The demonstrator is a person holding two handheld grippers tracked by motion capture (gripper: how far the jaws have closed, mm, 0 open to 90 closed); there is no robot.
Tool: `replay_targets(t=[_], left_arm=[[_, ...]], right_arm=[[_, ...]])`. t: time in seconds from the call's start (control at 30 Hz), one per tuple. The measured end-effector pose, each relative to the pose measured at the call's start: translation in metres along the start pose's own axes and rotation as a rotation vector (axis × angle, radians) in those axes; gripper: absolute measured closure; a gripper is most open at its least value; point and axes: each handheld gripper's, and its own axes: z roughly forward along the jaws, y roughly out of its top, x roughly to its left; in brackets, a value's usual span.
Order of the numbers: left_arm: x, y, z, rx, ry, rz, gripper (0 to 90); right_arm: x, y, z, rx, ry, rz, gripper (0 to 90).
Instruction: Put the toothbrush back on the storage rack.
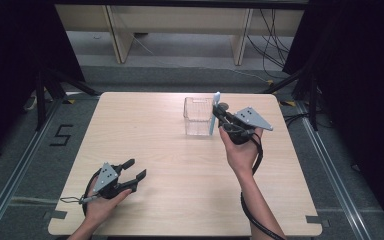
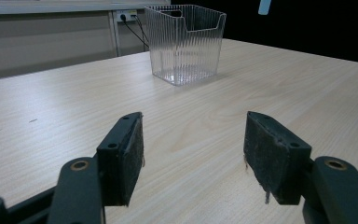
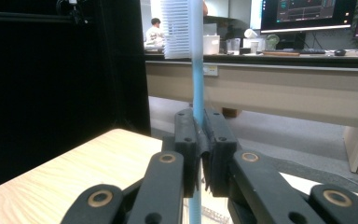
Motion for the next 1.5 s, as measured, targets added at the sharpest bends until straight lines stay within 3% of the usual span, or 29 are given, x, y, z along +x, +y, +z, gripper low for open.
replay_targets(t=[0.5, 0.7, 0.77, 1.07, 1.1, 1.27, 1.5], left_arm=[[0.0, 0.0, 0.0, 0.001, 0.001, -0.003, 37.4], [0.0, 0.0, 0.0, 0.0, 0.0, -0.003, 37.3], [0.0, 0.0, 0.0, 0.0, 0.0, -0.003, 37.3], [0.001, 0.0, 0.0, 0.0, 0.001, -0.008, 37.2], [0.001, 0.0, 0.0, -0.001, 0.001, -0.008, 37.1], [0.001, 0.0, -0.001, 0.001, 0.002, -0.011, 37.1], [0.001, 0.0, -0.001, 0.0, 0.001, -0.012, 37.0]], right_arm=[[-0.008, 0.008, 0.014, -0.016, -0.014, 0.031, 85.8], [-0.011, 0.011, 0.019, -0.028, -0.024, 0.009, 85.8], [-0.011, 0.012, 0.02, -0.012, -0.027, 0.009, 85.8], [-0.017, 0.017, 0.033, -0.032, -0.04, 0.008, 85.8], [-0.016, 0.017, 0.034, -0.03, -0.037, 0.029, 85.8], [-0.019, 0.02, 0.038, -0.033, -0.044, 0.007, 85.8], [-0.019, 0.023, 0.043, -0.045, -0.056, 0.021, 85.8]])
